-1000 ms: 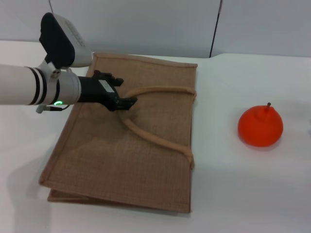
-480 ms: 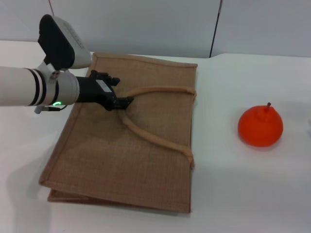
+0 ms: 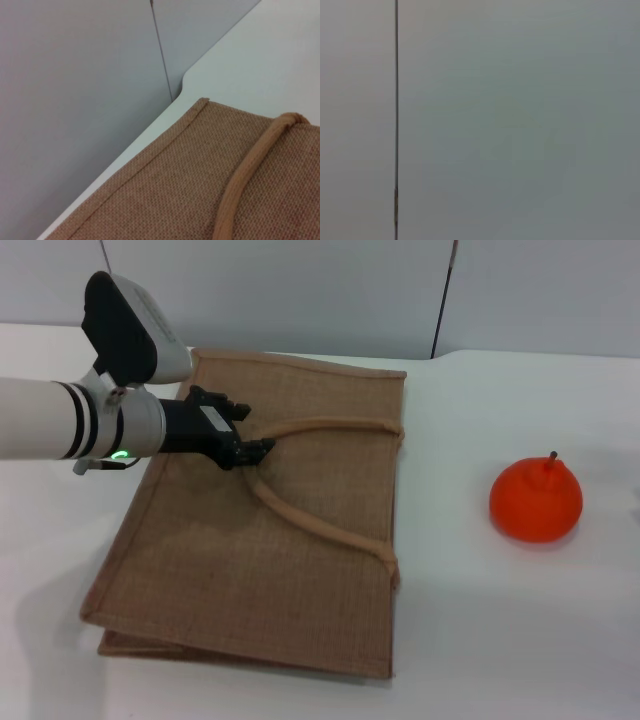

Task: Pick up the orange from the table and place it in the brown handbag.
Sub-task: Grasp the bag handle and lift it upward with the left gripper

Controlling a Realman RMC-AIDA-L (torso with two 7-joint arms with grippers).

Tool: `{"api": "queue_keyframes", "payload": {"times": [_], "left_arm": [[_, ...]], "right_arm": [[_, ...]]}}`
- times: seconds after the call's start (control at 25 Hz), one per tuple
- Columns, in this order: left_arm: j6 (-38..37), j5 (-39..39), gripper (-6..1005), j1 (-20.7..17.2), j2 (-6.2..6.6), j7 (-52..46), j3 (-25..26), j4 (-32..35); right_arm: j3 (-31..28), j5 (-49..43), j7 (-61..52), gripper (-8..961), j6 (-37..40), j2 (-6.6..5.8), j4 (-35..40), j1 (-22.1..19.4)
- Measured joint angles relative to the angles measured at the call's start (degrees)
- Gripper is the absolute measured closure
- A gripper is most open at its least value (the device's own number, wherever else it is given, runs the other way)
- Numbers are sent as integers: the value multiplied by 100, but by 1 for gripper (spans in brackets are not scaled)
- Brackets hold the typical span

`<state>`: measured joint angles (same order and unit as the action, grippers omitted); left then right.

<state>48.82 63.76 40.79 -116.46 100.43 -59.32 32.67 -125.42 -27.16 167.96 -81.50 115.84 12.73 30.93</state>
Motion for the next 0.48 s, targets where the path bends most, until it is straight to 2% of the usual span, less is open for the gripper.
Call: {"api": "queue_keyframes", "payload": {"times": [0.28, 0.48], "left_arm": [[-75, 34, 408, 24, -10, 85, 0, -98], [-152, 136, 407, 87, 0, 192, 6, -269]], "right_arm": [[0, 0, 0, 60, -4, 0, 1, 8], [0, 0, 0, 60, -7, 0, 1, 9]]}}
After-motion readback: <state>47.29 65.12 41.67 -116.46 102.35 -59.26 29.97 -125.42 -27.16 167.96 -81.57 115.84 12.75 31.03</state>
